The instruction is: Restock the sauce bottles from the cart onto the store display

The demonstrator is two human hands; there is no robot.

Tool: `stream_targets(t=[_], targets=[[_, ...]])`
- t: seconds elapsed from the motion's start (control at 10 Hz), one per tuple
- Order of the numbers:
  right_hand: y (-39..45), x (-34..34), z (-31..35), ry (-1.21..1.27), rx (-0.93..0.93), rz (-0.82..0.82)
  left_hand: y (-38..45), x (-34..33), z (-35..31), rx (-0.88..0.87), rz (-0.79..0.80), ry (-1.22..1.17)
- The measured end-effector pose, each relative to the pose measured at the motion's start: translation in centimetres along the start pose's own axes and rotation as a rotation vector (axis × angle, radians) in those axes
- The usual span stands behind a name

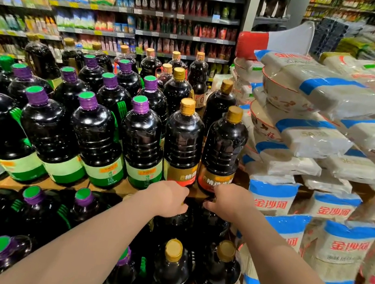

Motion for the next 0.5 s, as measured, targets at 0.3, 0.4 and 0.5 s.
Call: stream_targets(t=[0.3,0.4,0.5], targets=[[-0.9,0.1,0.8,-0.001,-0.081,0.21,-2.1,-0.2,0.4,0.121,0.113,-0.501],[-1.5,0.2,0.7,-0.052,-0.118,0.168,-3.1,-0.4,1.2,0.109,0.089,-0.653],[-2.8,2.2,1.6,-0.039,-0.1,0.079,-4.5,0.2,2.0,0.079,0.0,-0.728]])
Point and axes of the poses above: each hand's wrist, its own y-axis towards the middle knuckle, its own x-axis out of the back of the hand, z = x × y, the point moved 5 cm from there along y, towards the middle knuckle
